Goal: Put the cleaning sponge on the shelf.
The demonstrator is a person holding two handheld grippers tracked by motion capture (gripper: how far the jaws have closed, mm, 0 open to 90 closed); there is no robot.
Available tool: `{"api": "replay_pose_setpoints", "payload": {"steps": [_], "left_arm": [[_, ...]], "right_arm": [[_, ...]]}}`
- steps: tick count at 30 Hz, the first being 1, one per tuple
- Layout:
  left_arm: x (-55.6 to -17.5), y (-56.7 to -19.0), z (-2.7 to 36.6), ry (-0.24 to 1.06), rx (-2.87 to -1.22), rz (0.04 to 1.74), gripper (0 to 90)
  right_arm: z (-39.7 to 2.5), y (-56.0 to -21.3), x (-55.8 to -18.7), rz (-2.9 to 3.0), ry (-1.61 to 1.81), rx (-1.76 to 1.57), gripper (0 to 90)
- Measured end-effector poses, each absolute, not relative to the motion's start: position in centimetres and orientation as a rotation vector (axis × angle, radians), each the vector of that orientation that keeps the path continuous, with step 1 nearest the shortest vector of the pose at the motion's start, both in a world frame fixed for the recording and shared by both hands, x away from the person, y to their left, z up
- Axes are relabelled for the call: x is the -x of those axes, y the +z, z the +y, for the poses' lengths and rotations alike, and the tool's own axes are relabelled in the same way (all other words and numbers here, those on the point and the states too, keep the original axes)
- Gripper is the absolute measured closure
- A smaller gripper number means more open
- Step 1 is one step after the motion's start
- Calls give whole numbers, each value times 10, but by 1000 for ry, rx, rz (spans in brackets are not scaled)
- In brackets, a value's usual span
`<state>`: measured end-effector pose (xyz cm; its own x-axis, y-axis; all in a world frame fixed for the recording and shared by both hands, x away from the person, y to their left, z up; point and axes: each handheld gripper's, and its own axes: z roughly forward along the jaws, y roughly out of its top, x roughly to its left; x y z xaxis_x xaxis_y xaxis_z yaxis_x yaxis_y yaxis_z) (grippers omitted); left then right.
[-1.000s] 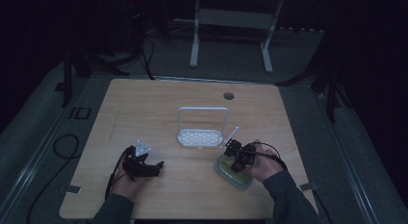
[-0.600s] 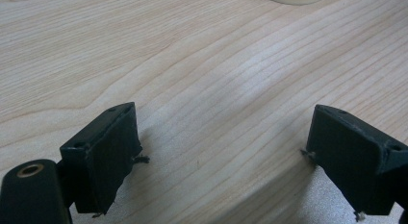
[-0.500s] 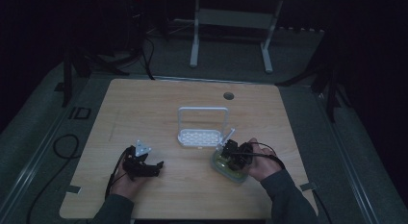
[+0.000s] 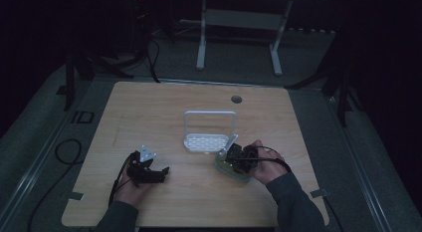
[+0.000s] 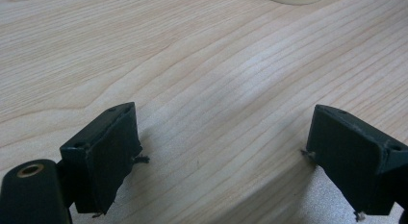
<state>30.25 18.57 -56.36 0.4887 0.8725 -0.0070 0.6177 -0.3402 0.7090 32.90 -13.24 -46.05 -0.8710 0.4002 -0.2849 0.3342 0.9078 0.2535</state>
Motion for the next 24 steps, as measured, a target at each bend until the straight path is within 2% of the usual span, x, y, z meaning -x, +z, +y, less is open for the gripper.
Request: {"api": "replay_pose_setpoints", "payload": {"steps": [24], "left_arm": [[-303,-563,186,499,-2080,1223,112]], "right_arm": [[-121,-458,-334,2716,293,-225,719]]}}
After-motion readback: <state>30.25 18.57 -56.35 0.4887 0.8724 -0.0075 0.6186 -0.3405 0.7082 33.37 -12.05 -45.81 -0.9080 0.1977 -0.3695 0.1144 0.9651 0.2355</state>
